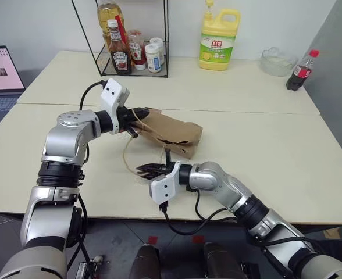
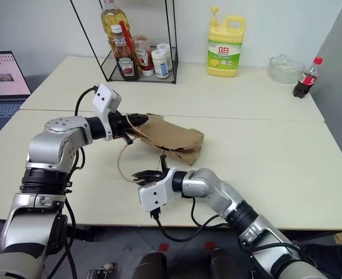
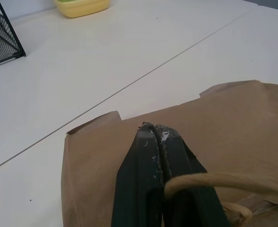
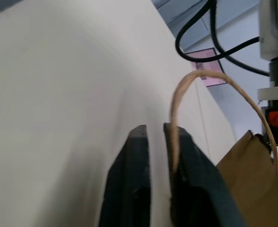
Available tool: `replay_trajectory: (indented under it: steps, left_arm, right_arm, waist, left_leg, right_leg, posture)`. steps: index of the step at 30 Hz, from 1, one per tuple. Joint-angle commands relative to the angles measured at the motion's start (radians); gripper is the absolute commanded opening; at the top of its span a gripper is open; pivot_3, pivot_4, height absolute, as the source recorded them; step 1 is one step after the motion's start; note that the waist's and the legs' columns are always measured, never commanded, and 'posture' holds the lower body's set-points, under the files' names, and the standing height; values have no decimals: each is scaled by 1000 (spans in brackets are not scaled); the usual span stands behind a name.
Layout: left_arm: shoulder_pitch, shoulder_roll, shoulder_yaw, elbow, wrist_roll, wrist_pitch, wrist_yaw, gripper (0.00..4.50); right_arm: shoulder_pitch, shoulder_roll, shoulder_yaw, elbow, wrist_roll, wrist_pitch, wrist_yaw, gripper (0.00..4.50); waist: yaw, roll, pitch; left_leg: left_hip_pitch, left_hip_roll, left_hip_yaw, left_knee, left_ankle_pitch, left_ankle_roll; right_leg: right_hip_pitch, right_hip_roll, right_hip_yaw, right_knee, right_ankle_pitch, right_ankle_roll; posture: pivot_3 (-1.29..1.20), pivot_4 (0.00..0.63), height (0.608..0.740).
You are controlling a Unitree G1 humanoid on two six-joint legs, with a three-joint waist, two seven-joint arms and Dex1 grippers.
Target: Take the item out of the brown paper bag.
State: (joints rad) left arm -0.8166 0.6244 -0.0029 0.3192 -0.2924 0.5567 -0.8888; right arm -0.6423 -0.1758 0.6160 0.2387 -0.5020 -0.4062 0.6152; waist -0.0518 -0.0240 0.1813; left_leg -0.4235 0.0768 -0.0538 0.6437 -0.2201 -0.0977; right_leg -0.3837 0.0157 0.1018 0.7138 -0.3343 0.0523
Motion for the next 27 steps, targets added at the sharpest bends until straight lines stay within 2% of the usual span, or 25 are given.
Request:
replay_trajectory:
  steps: [1, 6, 11, 20, 22, 27]
  left_arm:
    - [-30, 6, 25, -34, -6, -9, 2, 0]
    - [-66, -3, 35, -5, -5, -5, 25, 0]
    - [-174, -19, 33, 84, 28, 55, 99, 0]
    - [-411, -44, 28, 322, 67, 28, 133, 0]
    - [-434, -47, 20, 358, 81, -1, 126, 0]
    - [-440, -55, 14, 363, 82, -12, 80, 0]
  right_arm:
    - [15, -43, 13, -62, 71, 17, 122, 40]
    - [54, -202, 35, -151, 113, 87, 352, 40]
    - [96, -349, 42, -218, 107, 82, 450, 40]
    - [130, -389, 35, -191, 75, 58, 428, 40]
    - [133, -390, 35, -187, 73, 55, 426, 40]
    - [145, -391, 23, -172, 70, 59, 415, 40]
  waist:
    - [0, 0, 0]
    - [5, 0, 0]
    - [18, 0, 0]
    - [20, 0, 0]
    - [20, 0, 0]
    - [20, 0, 0]
  left_leg:
    - [0, 0, 0, 0, 0, 0]
    - [0, 0, -1, 0, 0, 0]
    - [0, -2, -3, 1, -2, 3]
    - [3, -3, -4, 0, -2, 3]
    - [8, -4, -4, -1, -2, 3]
    - [7, -3, -4, -2, -2, 3]
  right_leg:
    - [0, 0, 0, 0, 0, 0]
    - [1, 0, -1, -1, 0, 0]
    - [4, -1, -3, -2, 0, 0]
    - [8, -2, -3, -4, 0, 0]
    - [12, -2, -2, -6, 0, 0]
    - [12, -2, -3, -7, 0, 0]
  posture:
    - [0, 150, 740]
    - [0, 150, 740]
    - [0, 150, 740]
    - [0, 150, 740]
    - [0, 150, 740]
    - [0, 150, 740]
